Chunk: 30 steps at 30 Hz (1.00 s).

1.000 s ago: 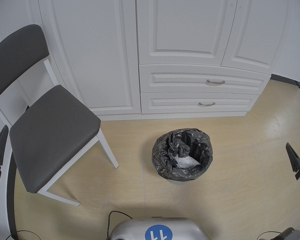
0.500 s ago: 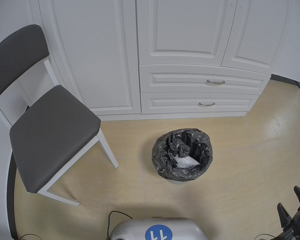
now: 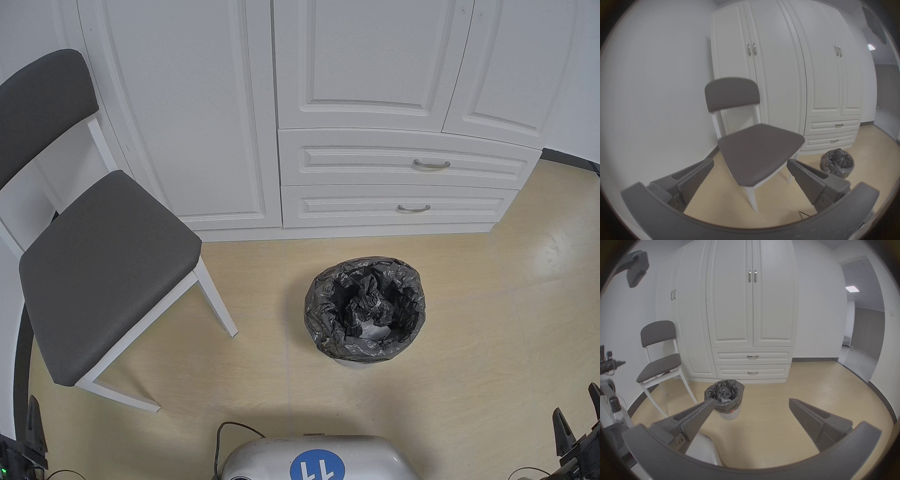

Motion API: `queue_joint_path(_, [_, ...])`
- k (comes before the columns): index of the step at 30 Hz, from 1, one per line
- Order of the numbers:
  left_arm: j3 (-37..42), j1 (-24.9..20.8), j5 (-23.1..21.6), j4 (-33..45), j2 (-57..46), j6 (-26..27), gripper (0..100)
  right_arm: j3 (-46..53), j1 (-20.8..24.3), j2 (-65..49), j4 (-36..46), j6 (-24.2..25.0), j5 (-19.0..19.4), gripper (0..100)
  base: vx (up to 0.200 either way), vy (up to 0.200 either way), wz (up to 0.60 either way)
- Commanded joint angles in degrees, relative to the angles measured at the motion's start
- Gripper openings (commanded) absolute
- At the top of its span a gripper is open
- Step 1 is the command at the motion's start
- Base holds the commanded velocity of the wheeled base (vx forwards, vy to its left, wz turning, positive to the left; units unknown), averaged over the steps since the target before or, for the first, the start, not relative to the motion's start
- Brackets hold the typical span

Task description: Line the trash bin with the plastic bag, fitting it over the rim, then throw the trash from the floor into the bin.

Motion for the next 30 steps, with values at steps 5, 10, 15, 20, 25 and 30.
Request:
queue_joint_path(5, [1.6, 0.3, -10.8, 4.0, -1.6, -6.8, 100, 0.9, 0.1, -0.8, 0.7, 0.9, -1.3, 100, 0.000, 0.000, 0.00])
queue_joint_path(10, [2.3, 0.4, -15.5, 4.1, -1.6, -2.5, 100, 0.9, 0.1, -0.8, 0.7, 0.9, -1.3, 100, 0.000, 0.000, 0.00])
queue_joint_path(15, [2.3, 0.4, -15.5, 4.1, -1.6, -2.0, 100, 0.9, 0.2, -0.8, 0.6, 1.6, -1.5, 100, 0.000, 0.000, 0.00])
queue_joint_path(20, [2.3, 0.4, -15.3, 4.1, -1.6, -3.6, 100, 0.9, 0.2, -0.8, 0.6, 1.6, -1.5, 100, 0.000, 0.000, 0.00])
queue_joint_path(25, [2.3, 0.4, -14.1, 4.2, -1.6, -2.9, 100, 0.9, 0.2, -0.8, 0.6, 1.6, -1.5, 100, 0.000, 0.000, 0.00])
queue_joint_path(30, [2.3, 0.4, -14.1, 4.2, -1.6, -2.7, 100, 0.9, 0.2, -0.8, 0.6, 1.6, -1.6, 100, 0.000, 0.000, 0.00])
